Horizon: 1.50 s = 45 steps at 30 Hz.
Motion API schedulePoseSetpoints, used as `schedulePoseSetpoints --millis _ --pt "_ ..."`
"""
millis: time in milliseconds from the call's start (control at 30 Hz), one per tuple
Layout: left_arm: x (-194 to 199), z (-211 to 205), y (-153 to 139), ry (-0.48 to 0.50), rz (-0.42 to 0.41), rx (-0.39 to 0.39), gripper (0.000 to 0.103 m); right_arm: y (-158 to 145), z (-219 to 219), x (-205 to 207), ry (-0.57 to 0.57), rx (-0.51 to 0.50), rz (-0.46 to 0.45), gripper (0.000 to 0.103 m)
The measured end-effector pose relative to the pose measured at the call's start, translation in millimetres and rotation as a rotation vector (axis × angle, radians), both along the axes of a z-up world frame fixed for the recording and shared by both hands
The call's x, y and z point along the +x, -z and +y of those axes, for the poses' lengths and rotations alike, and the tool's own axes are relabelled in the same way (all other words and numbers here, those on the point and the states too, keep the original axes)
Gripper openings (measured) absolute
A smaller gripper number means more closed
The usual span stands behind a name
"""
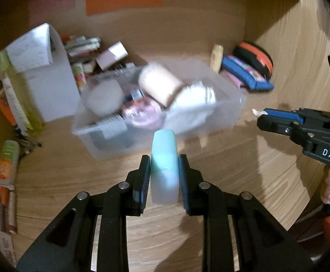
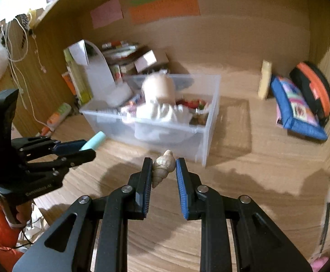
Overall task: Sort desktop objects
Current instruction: 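Carry the tube and shell into the bin and open both tools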
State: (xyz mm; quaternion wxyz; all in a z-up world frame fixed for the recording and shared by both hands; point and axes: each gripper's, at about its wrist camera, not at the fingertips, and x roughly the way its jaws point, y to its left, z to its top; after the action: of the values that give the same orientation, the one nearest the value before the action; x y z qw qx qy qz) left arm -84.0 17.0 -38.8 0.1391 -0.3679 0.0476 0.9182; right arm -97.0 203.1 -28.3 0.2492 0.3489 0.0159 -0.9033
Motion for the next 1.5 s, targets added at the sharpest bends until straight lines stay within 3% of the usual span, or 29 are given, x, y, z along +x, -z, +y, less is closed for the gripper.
schedulePoseSetpoints --millis 367,633,800,1000,1200,1367,1500 --pt "-29.3 -20.0 -51.9 -0.064 0.124 0.06 0.024 -46.7 4.3 -21.1 0.037 -0.058 0.084 0.019" --pt "-69.0 -10.5 -47.7 -0.051 0.098 0.075 0.024 -64.3 -5.7 -59.9 0.052 -0.063 0.124 0.019" --pt "-95.2 -3.1 -25.4 -0.036 0.031 0.087 0.024 -54.7 -20.6 -88.8 0.051 -0.056 0.094 0.019" --pt "-116.6 -0.8 -2.6 -0.024 -0.038 0.105 0.024 -22.3 -37.2 -119.9 0.048 -0.015 0.016 0.019" --pt "-126.8 -1.8 11.1 -0.019 -0.071 0.114 0.024 2.1 -42.2 -131.0 0.046 0.018 -0.033 0.019" --pt "-126.8 -0.4 14.2 -0.019 -0.072 0.096 0.024 3.2 -49.7 -126.5 0.044 0.07 -0.001 0.019" --pt "-125.5 -0.8 11.4 -0.026 -0.069 0.086 0.031 -0.2 -54.3 -120.6 0.024 0.089 0.02 0.02"
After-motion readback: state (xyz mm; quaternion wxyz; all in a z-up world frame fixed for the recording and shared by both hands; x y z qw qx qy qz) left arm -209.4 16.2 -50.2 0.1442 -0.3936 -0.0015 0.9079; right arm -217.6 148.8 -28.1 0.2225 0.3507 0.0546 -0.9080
